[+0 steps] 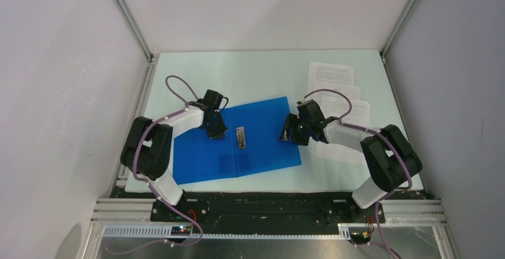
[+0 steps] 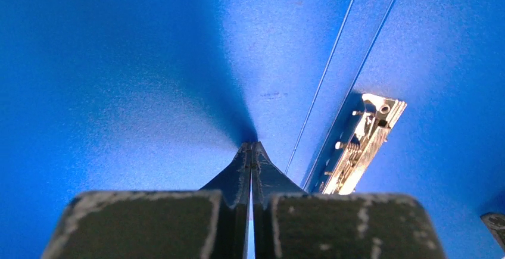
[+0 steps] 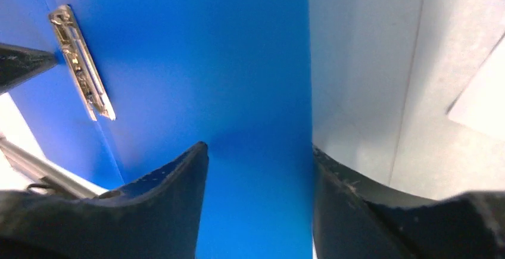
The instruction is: Put the files into the folder
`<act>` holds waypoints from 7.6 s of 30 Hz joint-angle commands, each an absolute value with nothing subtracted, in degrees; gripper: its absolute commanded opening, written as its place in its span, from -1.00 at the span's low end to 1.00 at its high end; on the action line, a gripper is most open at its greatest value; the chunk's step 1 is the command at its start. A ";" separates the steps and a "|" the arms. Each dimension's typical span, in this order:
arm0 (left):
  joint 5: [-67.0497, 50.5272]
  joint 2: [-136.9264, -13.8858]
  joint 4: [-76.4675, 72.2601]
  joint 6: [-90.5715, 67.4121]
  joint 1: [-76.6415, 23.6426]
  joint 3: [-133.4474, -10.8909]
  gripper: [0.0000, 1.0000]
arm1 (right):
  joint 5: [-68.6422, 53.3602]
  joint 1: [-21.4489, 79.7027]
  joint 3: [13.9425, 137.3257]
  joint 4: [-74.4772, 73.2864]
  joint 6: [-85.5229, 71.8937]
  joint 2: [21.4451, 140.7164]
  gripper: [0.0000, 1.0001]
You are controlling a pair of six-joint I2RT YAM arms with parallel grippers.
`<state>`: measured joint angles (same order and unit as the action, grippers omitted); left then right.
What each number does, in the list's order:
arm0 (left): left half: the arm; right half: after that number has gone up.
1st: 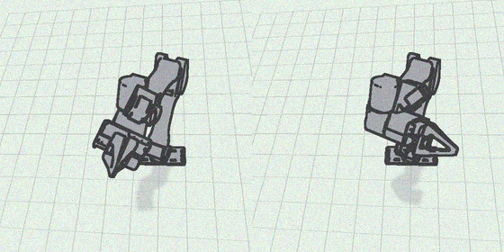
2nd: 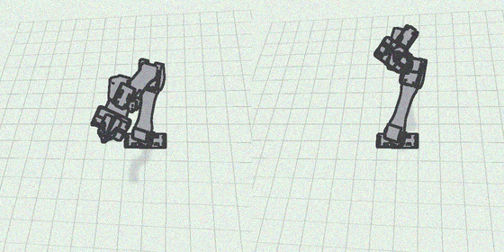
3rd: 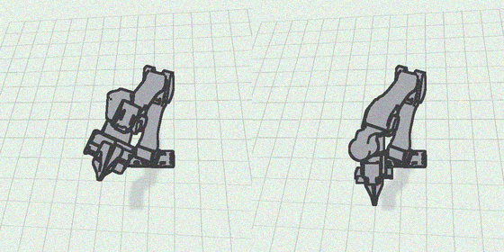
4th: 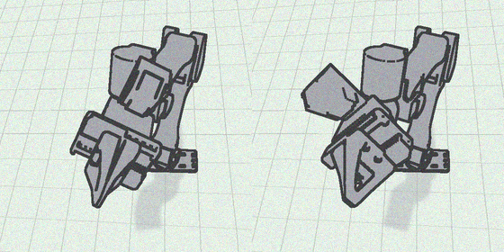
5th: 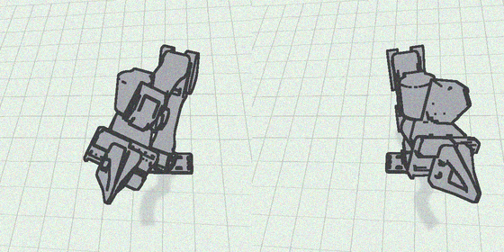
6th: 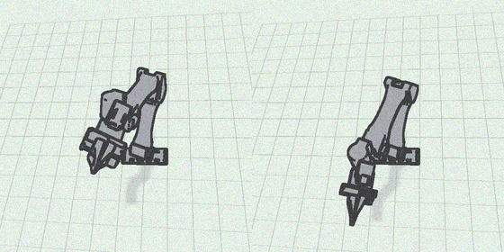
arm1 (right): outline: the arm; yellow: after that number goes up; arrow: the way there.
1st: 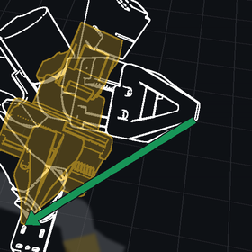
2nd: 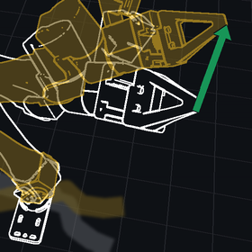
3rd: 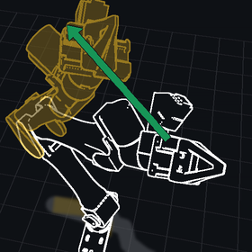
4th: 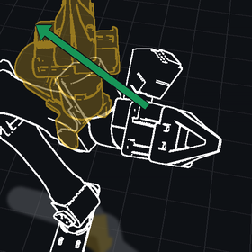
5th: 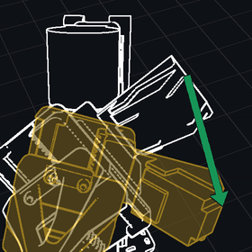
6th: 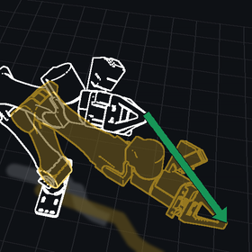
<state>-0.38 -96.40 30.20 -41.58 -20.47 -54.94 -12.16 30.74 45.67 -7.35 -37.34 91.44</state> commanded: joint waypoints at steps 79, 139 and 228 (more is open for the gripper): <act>-10.08 -70.37 49.98 -23.71 2.15 -59.01 0.75 | 4.31 41.79 54.05 -17.51 -33.30 97.29 -0.46; -14.23 -56.36 48.67 -37.44 -1.68 -50.70 -1.00 | 6.53 58.59 85.35 -30.71 -31.38 115.06 -0.47; -16.76 -59.34 48.50 -34.65 -2.17 -55.51 -1.00 | 10.21 53.76 86.21 -34.61 -35.33 125.42 -1.00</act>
<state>-15.05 -59.24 48.25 -36.51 -1.65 -53.80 10.55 57.49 93.17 -33.52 -32.84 123.22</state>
